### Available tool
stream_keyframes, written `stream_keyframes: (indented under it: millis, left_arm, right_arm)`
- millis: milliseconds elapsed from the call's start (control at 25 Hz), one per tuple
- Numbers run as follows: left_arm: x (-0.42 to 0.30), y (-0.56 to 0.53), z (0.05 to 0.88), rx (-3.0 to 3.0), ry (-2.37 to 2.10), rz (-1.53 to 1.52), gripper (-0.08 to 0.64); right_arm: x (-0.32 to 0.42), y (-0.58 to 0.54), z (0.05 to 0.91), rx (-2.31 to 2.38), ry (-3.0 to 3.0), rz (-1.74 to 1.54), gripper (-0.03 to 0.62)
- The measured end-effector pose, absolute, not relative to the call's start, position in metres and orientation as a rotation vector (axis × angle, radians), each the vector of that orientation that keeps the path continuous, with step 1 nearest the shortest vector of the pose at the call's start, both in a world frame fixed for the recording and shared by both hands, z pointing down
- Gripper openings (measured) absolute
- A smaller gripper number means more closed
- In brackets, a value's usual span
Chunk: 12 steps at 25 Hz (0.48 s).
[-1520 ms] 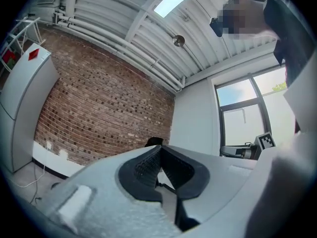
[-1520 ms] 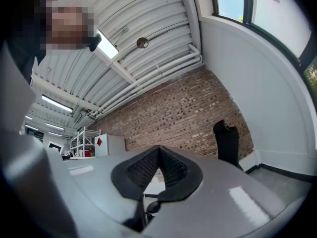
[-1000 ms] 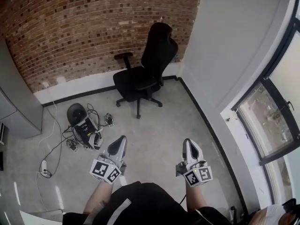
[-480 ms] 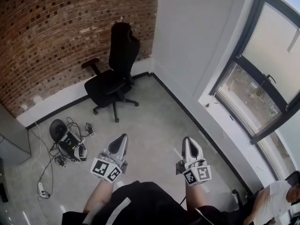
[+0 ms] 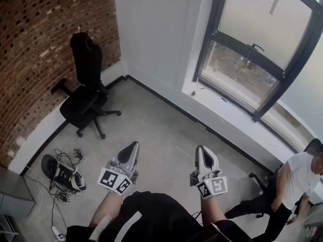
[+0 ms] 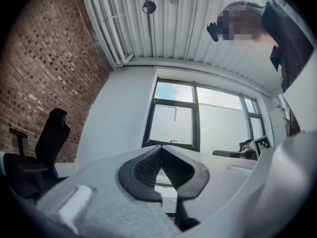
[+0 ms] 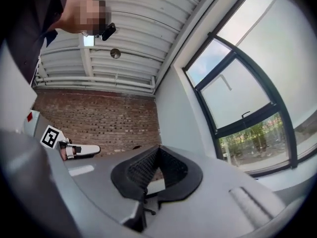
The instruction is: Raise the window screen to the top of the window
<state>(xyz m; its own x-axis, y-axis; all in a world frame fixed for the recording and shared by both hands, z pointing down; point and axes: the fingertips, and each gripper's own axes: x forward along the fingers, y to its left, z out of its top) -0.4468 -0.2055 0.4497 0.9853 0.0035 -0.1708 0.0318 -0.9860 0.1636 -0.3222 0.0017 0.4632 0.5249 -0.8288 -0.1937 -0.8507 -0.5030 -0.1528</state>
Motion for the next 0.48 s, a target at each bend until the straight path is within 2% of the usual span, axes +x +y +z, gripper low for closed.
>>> stream_keyframes:
  millis: [480]
  left_arm:
    - [-0.343,-0.166,0.452,2.882,0.454,-0.250,0.003]
  right_arm:
    - [-0.296,0.083,0.465,-2.779,0.964,0.165,0.005]
